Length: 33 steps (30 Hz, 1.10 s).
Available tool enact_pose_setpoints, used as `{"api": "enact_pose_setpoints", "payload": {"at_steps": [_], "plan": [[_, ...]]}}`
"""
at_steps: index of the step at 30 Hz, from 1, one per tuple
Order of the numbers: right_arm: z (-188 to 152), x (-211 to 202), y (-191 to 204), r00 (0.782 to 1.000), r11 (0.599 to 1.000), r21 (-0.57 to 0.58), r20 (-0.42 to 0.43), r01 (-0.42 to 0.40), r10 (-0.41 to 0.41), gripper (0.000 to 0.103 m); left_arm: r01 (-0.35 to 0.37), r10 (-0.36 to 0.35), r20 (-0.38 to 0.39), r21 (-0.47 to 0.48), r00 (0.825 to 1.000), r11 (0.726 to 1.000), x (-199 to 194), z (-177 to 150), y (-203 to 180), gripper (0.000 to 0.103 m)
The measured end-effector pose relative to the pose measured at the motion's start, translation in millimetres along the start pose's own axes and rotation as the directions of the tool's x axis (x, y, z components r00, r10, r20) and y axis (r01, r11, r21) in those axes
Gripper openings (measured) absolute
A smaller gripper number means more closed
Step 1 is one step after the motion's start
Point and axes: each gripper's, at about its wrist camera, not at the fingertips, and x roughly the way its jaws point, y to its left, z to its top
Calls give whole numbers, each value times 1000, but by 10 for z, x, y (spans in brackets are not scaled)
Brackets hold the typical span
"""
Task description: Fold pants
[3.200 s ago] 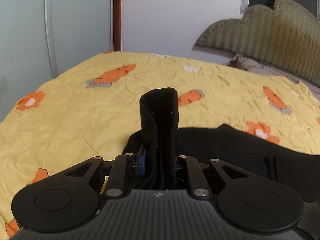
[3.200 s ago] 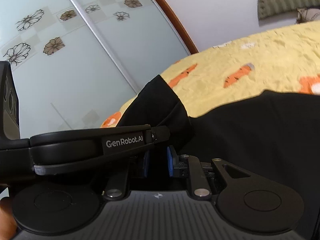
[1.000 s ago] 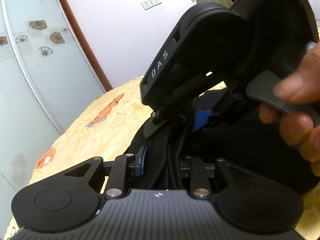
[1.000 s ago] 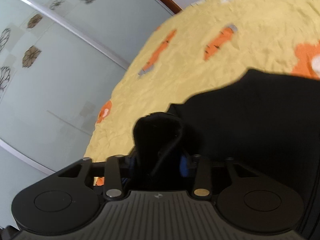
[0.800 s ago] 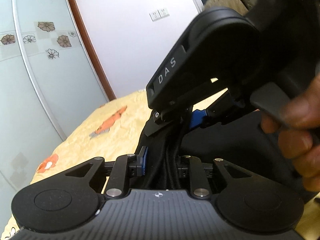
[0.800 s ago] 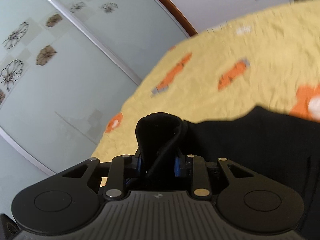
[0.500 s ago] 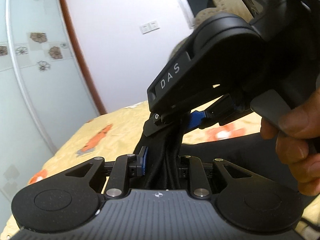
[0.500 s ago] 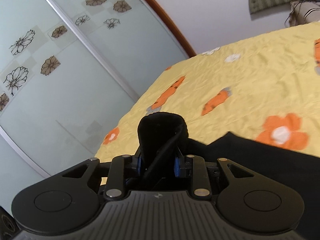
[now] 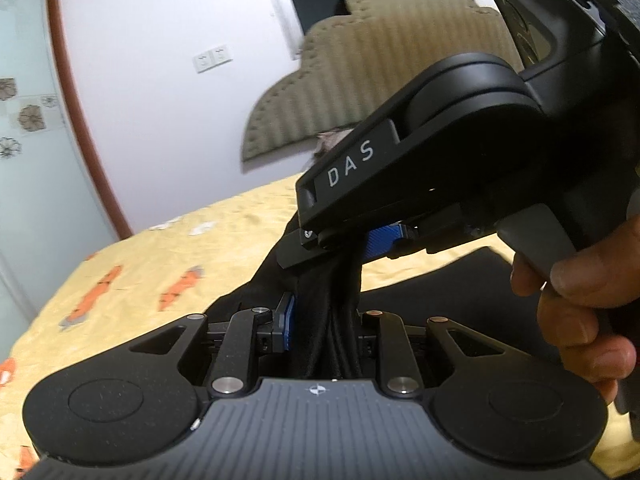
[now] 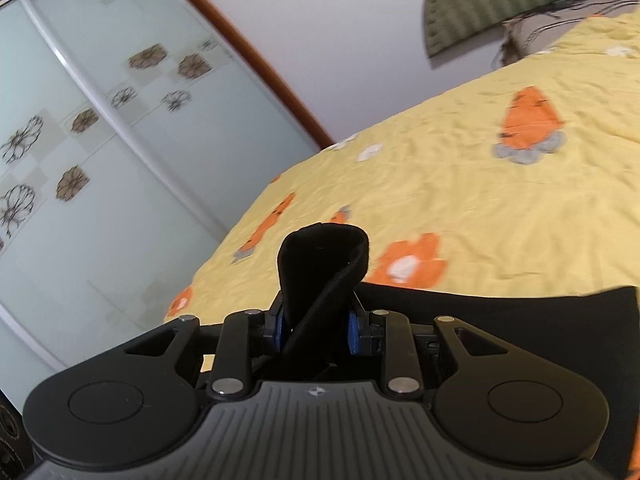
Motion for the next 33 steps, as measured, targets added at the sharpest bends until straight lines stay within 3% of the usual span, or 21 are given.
{"api": "enact_pose_setpoints", "payload": {"at_steps": [6,15,25,33], "plan": [[-29,-222,-221,998,998,13,24,61,-61,28,64,-64,-23,-5,998,998,30,61,-214,26],[-41,-354,-479,994,994,39,31,106,-107,28,96,-96,-51,10,994,995,27,161,-633,26],[-89,-337,-622,993,991,58,15,118,-119,28,105,-103,-87,19,991,994,90,183,-615,26],[-51,-422,-589,991,991,38,31,127,-128,28,107,-105,-79,21,991,994,-101,266,-792,26]]}}
